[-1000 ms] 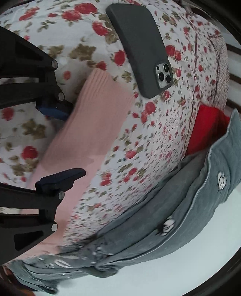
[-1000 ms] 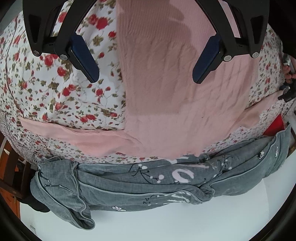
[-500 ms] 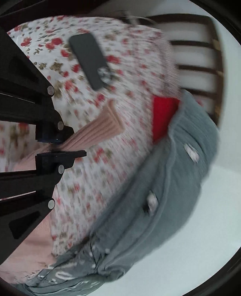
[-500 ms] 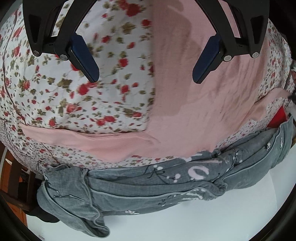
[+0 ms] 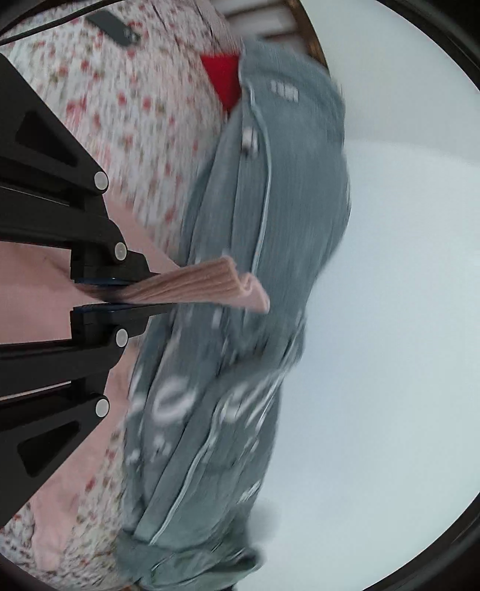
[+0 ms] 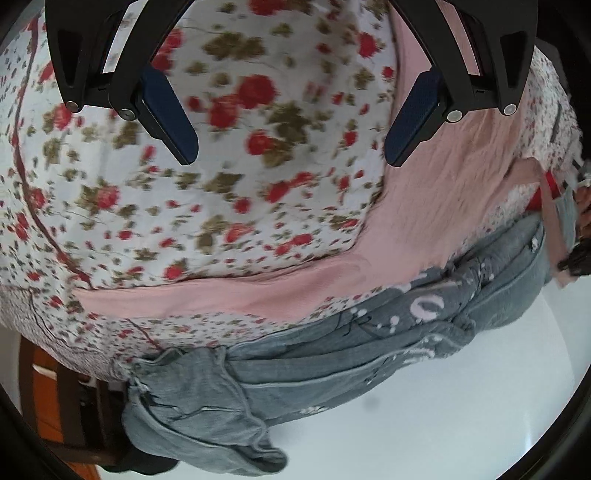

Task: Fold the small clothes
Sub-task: 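Fold the held sleeve across the sweater body with the left tool, release, then grasp the other sleeve cuff with the right tool and lift it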

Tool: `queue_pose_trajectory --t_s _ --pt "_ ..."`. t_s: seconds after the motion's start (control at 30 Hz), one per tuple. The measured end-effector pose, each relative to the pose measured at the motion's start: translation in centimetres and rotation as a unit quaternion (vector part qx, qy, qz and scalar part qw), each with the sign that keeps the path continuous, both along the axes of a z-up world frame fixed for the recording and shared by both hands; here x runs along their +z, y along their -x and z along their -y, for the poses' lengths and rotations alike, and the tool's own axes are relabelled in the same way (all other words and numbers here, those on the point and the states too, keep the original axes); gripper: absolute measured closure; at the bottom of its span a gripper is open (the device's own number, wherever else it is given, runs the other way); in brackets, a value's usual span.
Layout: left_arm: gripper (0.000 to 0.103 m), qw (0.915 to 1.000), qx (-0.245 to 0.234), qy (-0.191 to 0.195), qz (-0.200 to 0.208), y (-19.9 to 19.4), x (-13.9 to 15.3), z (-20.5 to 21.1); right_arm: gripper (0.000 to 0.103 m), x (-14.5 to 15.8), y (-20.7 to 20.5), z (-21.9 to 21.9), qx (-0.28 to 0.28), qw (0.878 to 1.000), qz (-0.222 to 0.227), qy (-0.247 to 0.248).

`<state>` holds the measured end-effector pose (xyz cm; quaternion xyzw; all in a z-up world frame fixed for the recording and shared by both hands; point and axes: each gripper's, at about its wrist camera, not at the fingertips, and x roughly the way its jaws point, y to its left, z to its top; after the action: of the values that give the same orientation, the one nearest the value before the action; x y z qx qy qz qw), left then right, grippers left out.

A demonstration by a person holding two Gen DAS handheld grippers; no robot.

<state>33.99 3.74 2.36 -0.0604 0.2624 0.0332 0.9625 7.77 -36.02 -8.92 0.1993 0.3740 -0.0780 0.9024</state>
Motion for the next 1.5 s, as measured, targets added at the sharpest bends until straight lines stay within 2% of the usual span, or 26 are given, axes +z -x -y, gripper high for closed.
queue_pose_trajectory --t_s 0.1,0.17,0.3,0.4,0.5,0.53,0.6,0.67,0.73,0.83,0.9,1.0,1.07,1.23,1.37,1.43,1.5 --pt "0.096 0.9983 -0.056 -0.009 -0.017 -1.2 -1.5 7.4 0.004 0.1 0.9 2.0 -0.022 1.0 0.005 -0.009" --pt "0.096 0.996 -0.082 -0.016 -0.032 -1.6 -2.9 10.8 0.004 0.0 1.1 3.0 -0.033 0.999 0.006 -0.019" --pt "0.096 0.987 -0.141 -0.024 -0.072 -2.0 -8.0 18.1 0.003 -0.3 1.1 4.5 -0.042 0.999 0.004 -0.023" --pt "0.096 0.9801 -0.169 -0.034 -0.099 -2.0 -12.4 21.5 0.004 -0.3 0.8 5.1 -0.045 0.999 -0.003 -0.011" --pt "0.095 0.9713 -0.197 -0.036 -0.128 -1.9 -15.8 23.1 0.004 -0.4 0.5 5.8 -0.043 0.999 -0.011 0.002" --pt "0.092 0.9678 -0.208 -0.037 -0.136 -1.8 -16.6 23.3 0.004 -0.4 0.4 6.1 -0.041 0.999 -0.013 0.007" --pt "0.076 0.9592 -0.238 -0.017 -0.152 -1.8 -17.5 23.5 0.004 -0.4 -0.1 6.7 -0.039 0.999 -0.017 0.021" --pt "0.039 0.954 -0.256 0.016 -0.156 -1.8 -17.7 23.2 0.004 -0.4 -0.8 7.4 -0.041 0.998 -0.023 0.031" --pt "0.031 0.9559 -0.257 0.038 -0.138 -1.5 -17.4 22.6 0.004 -0.4 -1.5 8.4 -0.049 0.998 -0.027 0.041" --pt "0.031 0.9562 -0.264 0.075 -0.103 -0.7 -16.6 21.7 0.004 -0.8 -2.6 10.3 -0.069 0.997 -0.024 0.035" --pt "0.027 0.9541 -0.273 0.1 -0.071 0.0 -15.8 21.0 0.006 -1.3 -3.3 11.7 -0.092 0.995 -0.033 0.025" --pt "0.022 0.9546 -0.278 0.098 -0.041 0.5 -14.9 21.1 0.022 -2.1 -4.5 13.6 -0.114 0.993 -0.041 0.01" --pt "0.022 0.9538 -0.285 0.086 -0.041 0.6 -14.7 21.6 0.028 -2.4 -5.3 14.4 -0.119 0.992 -0.043 0.01" --pt "0.02 0.9468 -0.309 0.071 -0.053 0.5 -14.9 22.9 0.055 -3.2 -7.6 16.3 -0.131 0.99 -0.048 -0.014" --pt "0.02 0.9451 -0.312 0.077 -0.058 0.4 -15.0 22.6 0.06 -3.7 -8.8 18.1 -0.139 0.988 -0.052 -0.051" --pt "0.02 0.9443 -0.313 0.081 -0.062 0.2 -15.1 22.6 0.069 -4.1 -9.2 19.1 -0.154 0.984 -0.056 -0.067" --pt "0.02 0.9434 -0.314 0.086 -0.065 0.1 -15.1 22.5 0.072 -4.4 -9.2 20.1 -0.168 0.98 -0.051 -0.093"
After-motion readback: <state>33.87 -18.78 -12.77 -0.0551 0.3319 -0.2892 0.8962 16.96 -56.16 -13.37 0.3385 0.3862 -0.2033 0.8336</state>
